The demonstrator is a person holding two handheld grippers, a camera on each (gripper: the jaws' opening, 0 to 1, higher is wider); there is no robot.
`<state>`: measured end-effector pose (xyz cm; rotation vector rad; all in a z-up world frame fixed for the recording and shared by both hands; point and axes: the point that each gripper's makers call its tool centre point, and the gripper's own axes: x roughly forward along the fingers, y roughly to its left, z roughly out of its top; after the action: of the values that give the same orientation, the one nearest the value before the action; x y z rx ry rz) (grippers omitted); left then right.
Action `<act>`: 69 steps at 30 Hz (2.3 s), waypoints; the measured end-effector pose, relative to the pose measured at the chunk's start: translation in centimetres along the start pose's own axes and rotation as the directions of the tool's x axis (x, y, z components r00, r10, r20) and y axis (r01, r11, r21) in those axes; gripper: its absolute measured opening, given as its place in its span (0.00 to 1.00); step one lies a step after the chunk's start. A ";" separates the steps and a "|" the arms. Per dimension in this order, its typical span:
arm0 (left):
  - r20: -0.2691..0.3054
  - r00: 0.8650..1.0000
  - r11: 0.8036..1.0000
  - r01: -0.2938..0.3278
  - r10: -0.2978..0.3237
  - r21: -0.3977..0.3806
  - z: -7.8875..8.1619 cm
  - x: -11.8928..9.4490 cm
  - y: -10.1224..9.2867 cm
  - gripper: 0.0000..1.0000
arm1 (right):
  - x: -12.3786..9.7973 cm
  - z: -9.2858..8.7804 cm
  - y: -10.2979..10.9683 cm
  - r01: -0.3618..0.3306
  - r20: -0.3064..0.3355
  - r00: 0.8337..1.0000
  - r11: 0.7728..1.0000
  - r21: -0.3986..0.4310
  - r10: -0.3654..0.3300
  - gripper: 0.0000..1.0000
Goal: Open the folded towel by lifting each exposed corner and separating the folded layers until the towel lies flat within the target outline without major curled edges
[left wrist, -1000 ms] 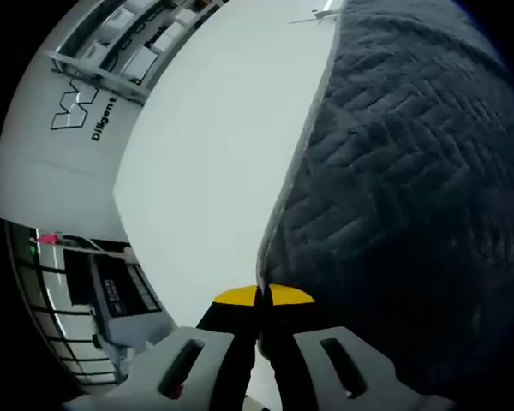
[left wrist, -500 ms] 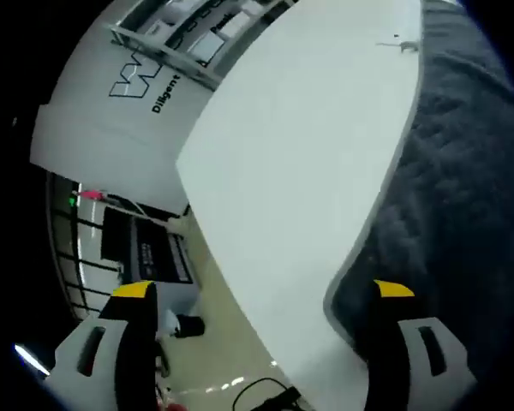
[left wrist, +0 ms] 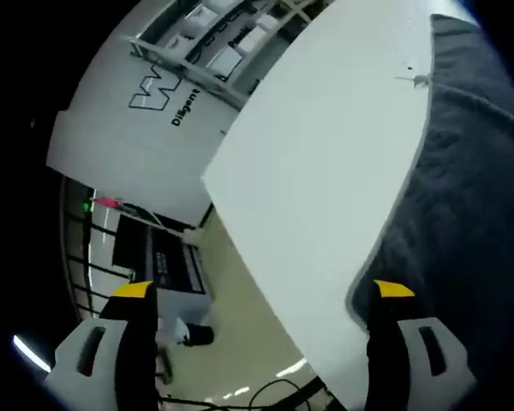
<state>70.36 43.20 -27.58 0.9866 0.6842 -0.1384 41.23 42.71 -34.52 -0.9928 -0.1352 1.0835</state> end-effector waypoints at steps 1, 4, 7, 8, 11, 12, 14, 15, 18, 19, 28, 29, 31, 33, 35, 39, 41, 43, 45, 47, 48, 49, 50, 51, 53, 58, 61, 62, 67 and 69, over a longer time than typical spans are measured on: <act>0.003 1.000 1.000 0.011 -0.011 -0.005 0.0 0.2 0.7 1.00 | -0.3 0.0 -0.2 0.002 0.004 1.000 1.000 0.006 -0.002 1.00; 0.037 0.999 0.997 0.028 -0.026 -0.067 1.0 -0.9 1.2 1.00 | -1.3 0.0 -0.9 0.004 0.013 1.000 0.999 0.040 -0.004 1.00; 0.088 0.995 0.992 0.053 -0.043 -0.117 2.3 -2.0 1.5 1.00 | -2.8 -0.4 -2.5 0.027 0.023 0.999 0.991 0.132 -0.030 1.00; 0.110 0.993 0.988 0.062 -0.047 -0.139 2.9 -2.5 1.6 1.00 | -3.3 -0.6 -3.2 0.037 0.027 0.999 0.988 0.153 -0.042 1.00; 0.168 0.984 0.978 0.089 -0.057 -0.187 3.6 -4.3 -0.2 1.00 | -4.9 -1.0 -4.9 0.052 0.044 0.997 0.974 0.221 -0.063 1.00; 0.174 0.983 0.977 0.093 -0.059 -0.193 3.7 -4.8 -0.4 1.00 | -5.5 -1.2 -5.5 0.055 0.048 0.997 0.969 0.243 -0.068 1.00; 0.200 0.978 0.971 0.099 -0.055 -0.218 4.4 -5.9 0.3 1.00 | -6.8 -1.8 -6.8 0.079 0.039 0.995 0.953 0.293 -0.094 1.00; 0.220 0.974 0.966 0.104 -0.051 -0.237 4.4 -6.2 -0.4 1.00 | -7.3 -2.4 -7.4 0.087 0.016 0.995 0.944 0.320 -0.097 1.00; 0.285 0.957 0.942 0.142 -0.053 -0.303 5.6 -7.7 -0.5 1.00 | -8.7 -2.7 -9.2 0.097 0.043 0.992 0.929 0.356 -0.120 1.00; 0.305 0.951 0.935 0.150 -0.048 -0.322 5.9 -8.2 -0.6 1.00 | -9.5 -2.8 -9.9 0.107 0.050 0.990 0.921 0.375 -0.135 1.00; 0.429 0.903 0.887 0.209 -0.014 -0.412 7.6 -12.4 -0.6 1.00 | -16.4 -6.0 -14.4 0.208 0.024 0.970 0.884 0.419 -0.241 1.00; 0.432 0.902 0.882 0.217 -0.016 -0.418 7.9 -12.6 -0.4 1.00 | -17.5 -6.5 -14.8 0.216 0.021 0.968 0.874 0.435 -0.250 1.00; 0.445 0.896 0.880 0.225 -0.018 -0.419 7.9 -13.8 -1.2 1.00 | -19.2 -7.3 -15.3 0.232 0.015 0.964 0.863 0.449 -0.267 1.00; 0.477 0.879 0.871 0.240 -0.008 -0.428 8.1 -15.1 -1.8 1.00 | -20.9 -8.4 -16.0 0.269 -0.005 0.955 0.852 0.449 -0.298 1.00; 0.497 0.868 0.860 0.250 0.004 -0.444 8.1 -15.9 -2.3 1.00 | -22.6 -9.4 -16.6 0.298 -0.022 0.946 0.843 0.448 -0.323 1.00; 0.517 0.855 0.857 0.245 0.029 -0.453 7.4 -18.2 -4.4 1.00 | -25.2 -11.6 -18.1 0.334 -0.054 0.935 0.817 0.470 -0.351 1.00; 0.520 0.852 0.856 0.232 0.049 -0.462 6.8 -19.1 -4.9 1.00 | -26.6 -12.4 -18.5 0.353 -0.068 0.929 0.813 0.462 -0.365 1.00; 0.532 0.844 0.850 0.225 0.075 -0.476 6.5 -20.0 -5.3 1.00 | -27.9 -13.1 -18.7 0.366 -0.082 0.925 0.813 0.452 -0.371 1.00; 0.548 0.828 0.832 0.219 0.117 -0.510 5.5 -21.5 -6.1 1.00 | -29.1 -13.6 -19.0 0.383 -0.089 0.918 0.807 0.449 -0.387 1.00; 0.560 0.819 0.821 0.232 0.124 -0.521 4.8 -22.8 -7.6 1.00 | -30.8 -14.4 -19.7 0.413 -0.103 0.905 0.792 0.449 -0.414 1.00; 0.566 0.815 0.811 0.246 0.122 -0.530 4.4 -23.4 -8.3 1.00 | -31.6 -14.8 -20.0 0.425 -0.108 0.899 0.784 0.452 -0.425 1.00; 0.571 0.811 0.804 0.254 0.125 -0.537 4.1 -23.7 -8.5 1.00 | -32.3 -15.3 -20.1 0.436 -0.115 0.893 0.776 0.456 -0.435 1.00; 0.575 0.807 0.801 0.255 0.132 -0.541 3.7 -24.2 -8.9 1.00 | -33.0 -15.8 -20.2 0.447 -0.122 0.887 0.766 0.461 -0.444 1.00; 0.576 0.806 0.800 0.254 0.136 -0.544 3.3 -24.1 -8.6 1.00 | -33.8 -16.4 -20.3 0.457 -0.130 0.882 0.757 0.467 -0.452 1.00; 0.577 0.804 0.803 0.248 0.141 -0.542 2.8 -24.1 -8.7 1.00 | -35.3 -17.6 -20.1 0.476 -0.149 0.872 0.739 0.476 -0.466 1.00; 0.607 0.787 0.811 0.286 0.105 -0.511 2.3 -24.1 -10.9 1.00 | -38.8 -21.0 -20.0 0.534 -0.208 0.838 0.679 0.504 -0.505 1.00; 0.621 0.779 0.811 0.309 0.084 -0.497 2.3 -23.5 -12.1 1.00 | -40.7 -23.1 -19.5 0.559 -0.238 0.822 0.650 0.515 -0.518 1.00; 0.624 0.777 0.810 0.316 0.079 -0.495 2.3 -23.3 -12.6 1.00 | -41.1 -23.6 -19.3 0.564 -0.248 0.819 0.645 0.515 -0.518 1.00; 0.629 0.772 0.806 0.312 0.094 -0.503 1.3 -23.3 -13.9 1.00 | -45.4 -27.5 -18.5 0.628 -0.324 0.773 0.582 0.517 -0.546 1.00; 0.631 0.770 0.801 0.318 0.093 -0.506 0.9 -23.4 -14.4 1.00 | -46.8 -28.5 -18.3 0.646 -0.342 0.758 0.568 0.510 -0.555 1.00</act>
<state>46.58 29.89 -23.83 0.2338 0.1227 -0.3329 45.31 -13.33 -21.10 -0.3629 0.0018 0.3458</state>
